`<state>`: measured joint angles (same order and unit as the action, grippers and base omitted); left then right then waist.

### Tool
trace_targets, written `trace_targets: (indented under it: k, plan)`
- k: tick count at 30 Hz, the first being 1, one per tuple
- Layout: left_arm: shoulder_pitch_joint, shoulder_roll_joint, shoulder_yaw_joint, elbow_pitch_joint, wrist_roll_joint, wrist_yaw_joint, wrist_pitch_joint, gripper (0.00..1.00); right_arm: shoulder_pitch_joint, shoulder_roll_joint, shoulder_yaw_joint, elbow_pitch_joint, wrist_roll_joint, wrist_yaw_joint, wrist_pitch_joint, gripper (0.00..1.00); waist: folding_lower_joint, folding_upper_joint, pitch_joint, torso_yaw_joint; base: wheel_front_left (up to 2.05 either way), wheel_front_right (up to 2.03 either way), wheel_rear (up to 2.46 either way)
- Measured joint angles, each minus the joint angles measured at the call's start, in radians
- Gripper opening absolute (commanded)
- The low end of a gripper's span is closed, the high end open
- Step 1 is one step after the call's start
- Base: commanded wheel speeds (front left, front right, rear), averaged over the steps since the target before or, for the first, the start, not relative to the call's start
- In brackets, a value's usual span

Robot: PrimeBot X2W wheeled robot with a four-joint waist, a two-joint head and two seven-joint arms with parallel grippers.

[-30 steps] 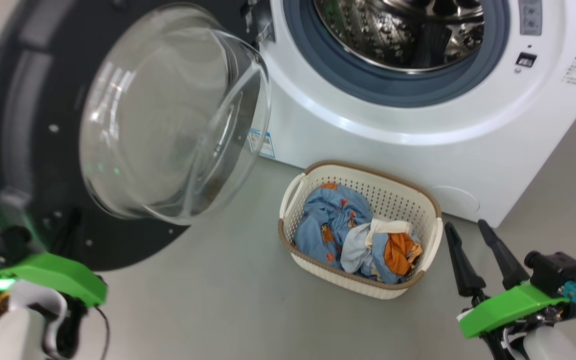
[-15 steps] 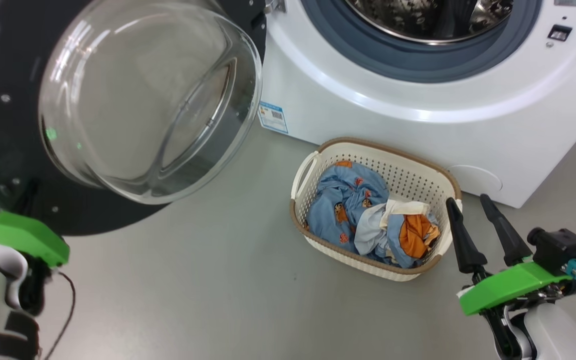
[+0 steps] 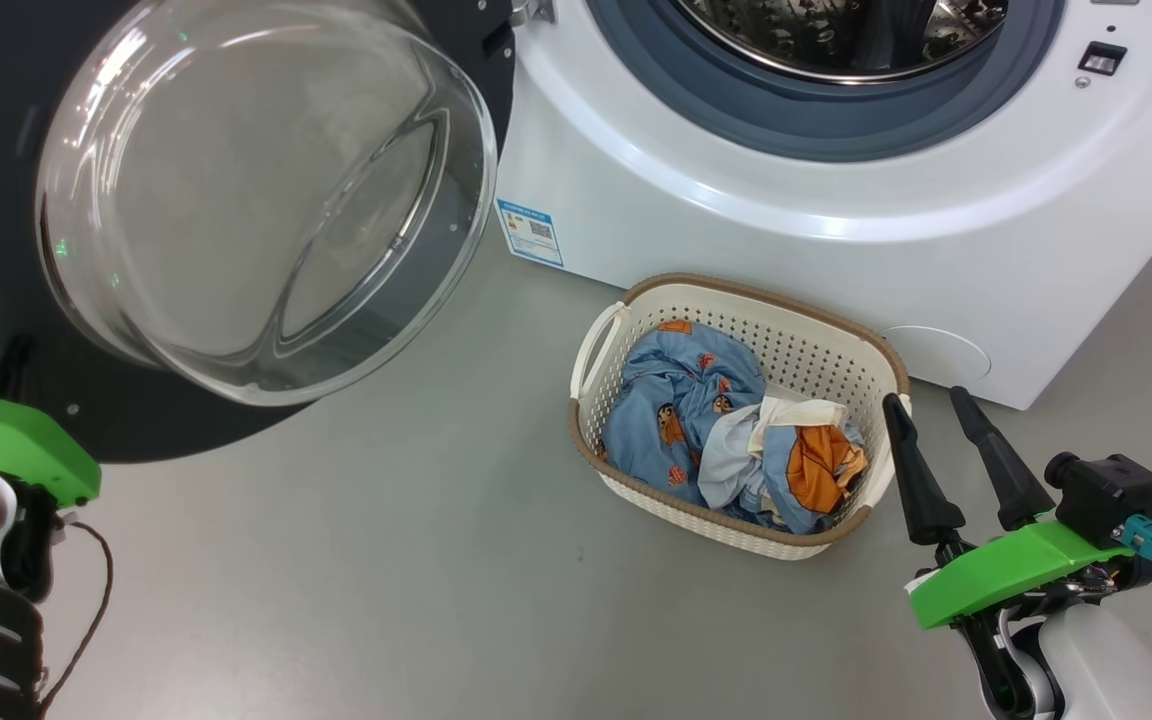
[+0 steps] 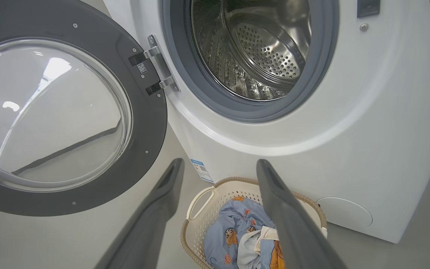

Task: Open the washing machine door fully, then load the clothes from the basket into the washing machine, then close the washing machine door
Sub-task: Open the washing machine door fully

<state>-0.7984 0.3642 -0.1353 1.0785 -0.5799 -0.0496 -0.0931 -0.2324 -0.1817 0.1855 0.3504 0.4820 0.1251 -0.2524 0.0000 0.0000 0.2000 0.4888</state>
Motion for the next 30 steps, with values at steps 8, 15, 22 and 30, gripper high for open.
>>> trace_targets:
  k: [8,15,22,30]
  plan:
    - [-0.017,0.006,-0.013,0.058,0.0,-0.022,-0.032,0.0,0.0,0.001,0.0,0.002,0.001,0.0,0.0,1.0,0.0,0.0,-0.013,-0.011,0.0,0.0,0.0]
    - [-0.014,0.009,-0.027,0.083,0.0,-0.048,-0.069,0.0,0.002,0.004,-0.002,0.004,0.002,0.0,0.0,1.0,0.0,0.0,-0.042,-0.02,0.0,0.0,0.0]
    - [0.027,0.01,-0.044,0.083,-0.001,-0.065,-0.102,0.0,0.025,0.015,-0.005,0.003,0.004,0.0,0.0,1.0,-0.0001,0.0,-0.071,-0.029,0.0,0.0,0.0]
    - [0.076,-0.002,-0.054,0.044,-0.017,-0.073,-0.128,0.0,0.037,0.015,-0.008,-0.001,0.004,0.0,0.0,1.0,-0.0001,0.0,-0.08,-0.046,0.0,0.0,0.0]
